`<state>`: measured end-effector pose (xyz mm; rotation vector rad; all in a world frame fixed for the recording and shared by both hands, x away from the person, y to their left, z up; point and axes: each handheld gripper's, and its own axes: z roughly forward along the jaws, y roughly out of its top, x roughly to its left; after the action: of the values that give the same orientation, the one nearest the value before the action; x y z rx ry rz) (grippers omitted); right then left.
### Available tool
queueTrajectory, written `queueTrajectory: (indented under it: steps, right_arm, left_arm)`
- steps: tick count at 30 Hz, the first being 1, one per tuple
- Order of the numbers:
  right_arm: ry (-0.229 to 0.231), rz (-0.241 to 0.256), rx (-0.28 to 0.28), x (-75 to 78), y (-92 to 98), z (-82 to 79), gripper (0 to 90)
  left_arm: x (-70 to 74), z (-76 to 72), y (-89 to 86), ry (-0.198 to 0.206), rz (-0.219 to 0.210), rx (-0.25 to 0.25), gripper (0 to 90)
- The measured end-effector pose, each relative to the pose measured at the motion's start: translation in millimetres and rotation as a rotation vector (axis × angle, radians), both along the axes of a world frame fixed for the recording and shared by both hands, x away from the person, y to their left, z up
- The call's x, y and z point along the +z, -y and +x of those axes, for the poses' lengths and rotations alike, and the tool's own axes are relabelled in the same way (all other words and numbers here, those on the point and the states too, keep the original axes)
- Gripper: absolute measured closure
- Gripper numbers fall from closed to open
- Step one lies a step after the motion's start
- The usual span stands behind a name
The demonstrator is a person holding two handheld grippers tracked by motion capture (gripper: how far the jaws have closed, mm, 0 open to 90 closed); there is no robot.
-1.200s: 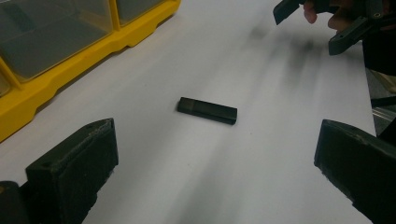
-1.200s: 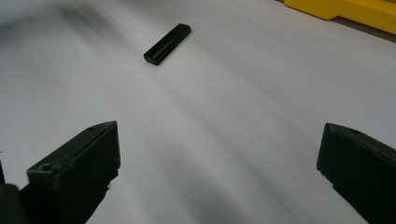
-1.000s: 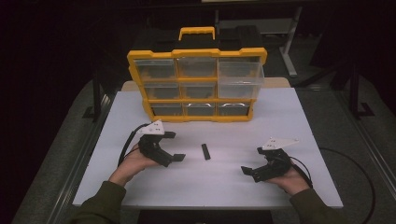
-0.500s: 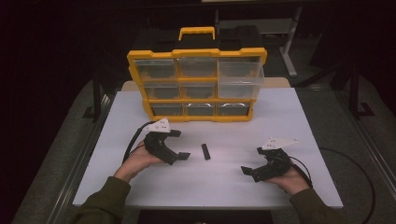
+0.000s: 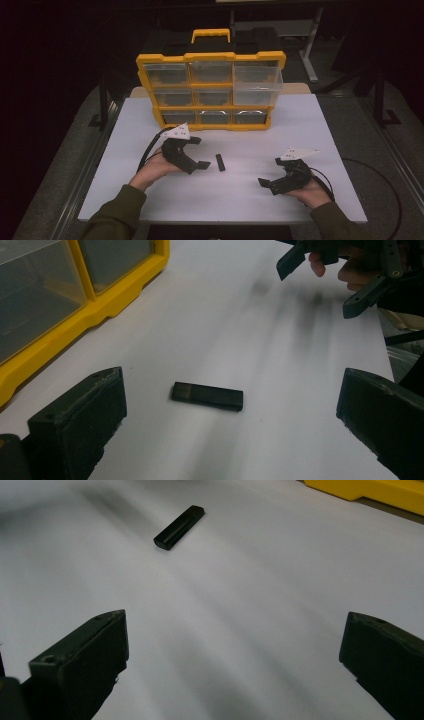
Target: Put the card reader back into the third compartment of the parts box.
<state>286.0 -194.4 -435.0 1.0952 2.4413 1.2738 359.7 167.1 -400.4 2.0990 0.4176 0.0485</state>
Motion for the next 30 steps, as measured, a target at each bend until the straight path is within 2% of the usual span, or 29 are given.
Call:
queueTrajectory:
  steps: [21, 30]
  right_arm:
    - [-0.001, 0.0, 0.002, 0.1, 0.0, -0.1, 0.0]
    - [-0.003, -0.001, 0.0, -0.3, -0.5, 0.4, 0.0]
  left_arm:
    - [-1.8, 9.0, 18.5, -0.001, 0.008, -0.024, 0.0]
    - [-1.6, 16.6, 24.1, -0.001, -0.007, -0.027, 0.0]
